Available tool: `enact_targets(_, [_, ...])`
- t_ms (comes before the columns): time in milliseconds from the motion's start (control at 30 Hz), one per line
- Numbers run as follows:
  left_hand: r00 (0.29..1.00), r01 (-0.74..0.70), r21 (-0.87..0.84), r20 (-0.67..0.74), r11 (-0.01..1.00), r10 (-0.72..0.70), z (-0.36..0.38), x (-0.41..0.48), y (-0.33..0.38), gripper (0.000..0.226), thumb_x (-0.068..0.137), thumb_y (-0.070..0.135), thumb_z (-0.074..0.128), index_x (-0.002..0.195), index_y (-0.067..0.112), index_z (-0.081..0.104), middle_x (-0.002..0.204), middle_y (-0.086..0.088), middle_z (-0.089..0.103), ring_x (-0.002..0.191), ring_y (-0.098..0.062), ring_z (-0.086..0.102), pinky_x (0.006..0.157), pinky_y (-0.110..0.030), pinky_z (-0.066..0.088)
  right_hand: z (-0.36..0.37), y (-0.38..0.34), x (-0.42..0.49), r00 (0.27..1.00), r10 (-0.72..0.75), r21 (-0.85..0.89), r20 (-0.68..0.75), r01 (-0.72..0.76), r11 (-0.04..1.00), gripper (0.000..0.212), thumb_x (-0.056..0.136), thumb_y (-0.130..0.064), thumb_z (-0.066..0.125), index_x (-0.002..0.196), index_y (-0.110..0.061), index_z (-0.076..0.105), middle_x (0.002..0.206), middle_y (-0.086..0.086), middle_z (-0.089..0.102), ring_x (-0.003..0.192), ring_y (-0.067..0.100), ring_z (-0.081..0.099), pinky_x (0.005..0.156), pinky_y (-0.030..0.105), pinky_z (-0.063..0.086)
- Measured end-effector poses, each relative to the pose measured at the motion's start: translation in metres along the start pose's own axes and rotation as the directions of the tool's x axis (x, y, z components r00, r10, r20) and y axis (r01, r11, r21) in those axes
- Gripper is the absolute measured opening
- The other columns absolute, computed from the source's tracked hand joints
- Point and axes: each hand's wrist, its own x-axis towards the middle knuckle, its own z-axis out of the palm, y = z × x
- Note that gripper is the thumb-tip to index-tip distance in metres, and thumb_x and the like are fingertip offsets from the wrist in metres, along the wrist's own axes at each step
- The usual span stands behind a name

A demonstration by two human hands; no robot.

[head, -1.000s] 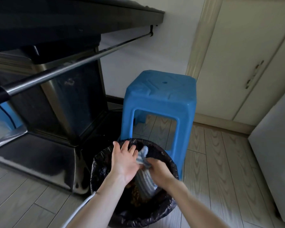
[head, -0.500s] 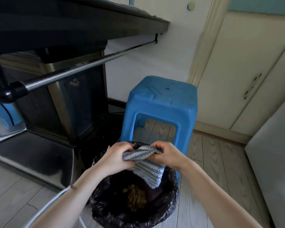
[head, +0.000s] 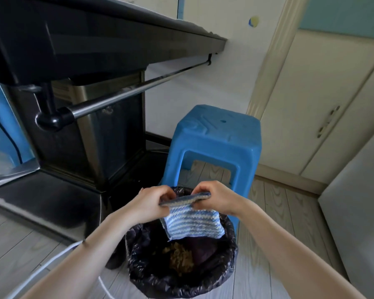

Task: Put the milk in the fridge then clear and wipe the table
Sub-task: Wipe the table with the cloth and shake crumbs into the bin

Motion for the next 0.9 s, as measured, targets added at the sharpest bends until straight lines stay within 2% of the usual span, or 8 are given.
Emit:
enact_targets(133, [0.998, -0.001, -0.02, -0.07, 1.0, 0.0, -0.006, 0.001, -0.015, 0.022, 0.082, 0.01, 0.059, 0.102, 0.016, 0.067, 0.082, 0.015, 0.058, 0.077, 0.0, 0.055, 0.065, -0.008, 0.04, -0.005, -0.002, -0.003, 1.0, 0.0, 0.012, -0.029, 0.0, 1.0, 0.016, 0.078, -0.012, 0.069, 0.09, -0.018, 0.062, 0.087, -0.004, 0.061, 0.08, 0.009, 0.057, 0.076, 0.022, 0.047])
enact_targets(200, [0.987, -0.013, -0.053, -0.158, 0.999, 0.005, 0.0, 0.0, -0.02, 0.019, 0.085, 0.012, 0.059, 0.101, 0.015, 0.068, 0.09, 0.007, 0.062, 0.086, -0.008, 0.059, 0.073, -0.013, 0.044, 0.0, 0.001, -0.001, 0.99, -0.007, 0.039, -0.142, 0.013, 0.999, 0.015, 0.079, -0.01, 0.068, 0.092, -0.015, 0.066, 0.084, -0.004, 0.063, 0.071, 0.002, 0.057, 0.069, 0.017, 0.046])
enact_targets(300, [0.997, 0.02, 0.101, -0.08, 0.995, -0.012, 0.023, -0.003, -0.029, 0.019, 0.087, 0.018, 0.056, 0.102, 0.017, 0.068, 0.101, -0.002, 0.064, 0.099, -0.019, 0.059, 0.091, -0.033, 0.045, 0.028, 0.022, -0.001, 0.98, 0.078, -0.098, -0.182, -0.097, 0.99, 0.016, 0.081, -0.01, 0.064, 0.097, -0.012, 0.069, 0.099, 0.004, 0.069, 0.075, 0.006, 0.057, 0.062, 0.014, 0.043])
enact_targets(433, [0.972, 0.069, -0.025, -0.225, 0.997, -0.073, 0.03, -0.002, -0.035, 0.019, 0.086, 0.015, 0.059, 0.102, 0.015, 0.069, 0.1, 0.001, 0.063, 0.1, -0.017, 0.059, 0.089, -0.028, 0.044, 0.043, 0.035, 0.0, 0.94, 0.141, 0.08, -0.311, -0.122, 0.989, 0.015, 0.082, -0.01, 0.063, 0.096, -0.012, 0.069, 0.095, 0.001, 0.068, 0.09, 0.012, 0.059, 0.073, 0.021, 0.044])
enact_targets(567, [0.987, 0.142, 0.126, -0.095, 0.982, -0.131, 0.038, -0.007, -0.031, 0.021, 0.088, 0.022, 0.052, 0.104, 0.024, 0.065, 0.11, 0.004, 0.061, 0.107, -0.018, 0.057, 0.091, -0.032, 0.044, 0.052, 0.044, -0.004, 0.941, 0.208, 0.06, -0.267, -0.199, 0.978, 0.013, 0.082, -0.014, 0.066, 0.095, -0.012, 0.069, 0.1, 0.006, 0.069, 0.087, 0.015, 0.059, 0.069, 0.019, 0.045])
enact_targets(700, [0.986, 0.097, -0.12, -0.122, 0.988, -0.111, 0.031, -0.007, -0.018, 0.013, 0.085, 0.015, 0.055, 0.086, 0.026, 0.06, 0.087, 0.005, 0.06, 0.079, -0.009, 0.058, 0.07, -0.016, 0.043, 0.041, 0.047, -0.01, 0.945, 0.202, 0.204, -0.255, -0.152, 0.967, 0.006, 0.08, -0.016, 0.069, 0.082, -0.02, 0.065, 0.08, -0.003, 0.064, 0.07, 0.008, 0.057, 0.055, 0.007, 0.043])
enact_targets(800, [0.979, 0.11, -0.442, -0.107, 0.89, -0.174, 0.027, -0.008, -0.001, 0.01, 0.086, 0.009, 0.052, 0.081, 0.017, 0.054, 0.065, 0.002, 0.042, 0.053, -0.005, 0.039, 0.045, -0.009, 0.03, 0.035, 0.042, -0.013, 0.952, 0.19, 0.309, -0.241, -0.11, 0.945, 0.014, 0.081, -0.014, 0.068, 0.076, -0.025, 0.06, 0.07, -0.007, 0.059, 0.063, 0.004, 0.054, 0.054, 0.01, 0.047])
enact_targets(900, [0.96, 0.074, -0.602, -0.171, 0.795, -0.219, 0.021, -0.003, 0.012, 0.006, 0.087, 0.005, 0.051, 0.087, 0.009, 0.055, 0.059, 0.002, 0.035, 0.038, -0.001, 0.032, 0.039, -0.01, 0.026, 0.026, 0.037, -0.013, 0.947, 0.166, 0.34, -0.274, -0.066, 0.938, 0.017, 0.083, -0.012, 0.064, 0.076, -0.026, 0.06, 0.072, -0.006, 0.06, 0.067, 0.006, 0.056, 0.061, 0.02, 0.051])
